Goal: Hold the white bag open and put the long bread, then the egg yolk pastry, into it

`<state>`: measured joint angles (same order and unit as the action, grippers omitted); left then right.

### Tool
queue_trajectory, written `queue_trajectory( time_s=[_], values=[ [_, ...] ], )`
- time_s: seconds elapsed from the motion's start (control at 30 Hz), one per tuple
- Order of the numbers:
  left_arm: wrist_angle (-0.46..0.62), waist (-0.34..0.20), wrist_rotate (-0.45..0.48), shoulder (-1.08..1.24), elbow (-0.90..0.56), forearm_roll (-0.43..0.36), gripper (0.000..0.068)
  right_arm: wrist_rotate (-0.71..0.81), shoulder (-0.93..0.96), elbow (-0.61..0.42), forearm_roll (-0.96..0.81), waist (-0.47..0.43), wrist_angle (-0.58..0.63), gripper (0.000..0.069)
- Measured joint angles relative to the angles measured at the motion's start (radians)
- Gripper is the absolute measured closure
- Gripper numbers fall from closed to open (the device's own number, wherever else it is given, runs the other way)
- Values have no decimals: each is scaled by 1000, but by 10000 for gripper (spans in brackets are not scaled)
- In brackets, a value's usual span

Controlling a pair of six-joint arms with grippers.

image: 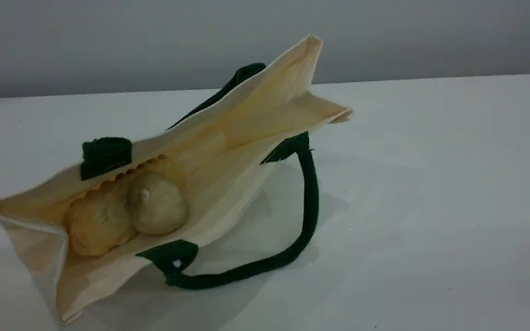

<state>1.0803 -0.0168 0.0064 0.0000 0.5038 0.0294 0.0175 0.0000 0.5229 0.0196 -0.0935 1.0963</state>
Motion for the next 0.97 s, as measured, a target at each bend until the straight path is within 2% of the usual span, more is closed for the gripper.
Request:
queue_trajectory(
  time_s=[0.23,0.43,0.97],
  values=[
    [-1,0,0,0,0,-1,144,0,0,0,1,8,0,103],
    [-1,0,0,0,0,-1,144,0,0,0,3,67,0,103],
    [-1,0,0,0,0,-1,144,0,0,0,4,66,0,103]
  ],
)
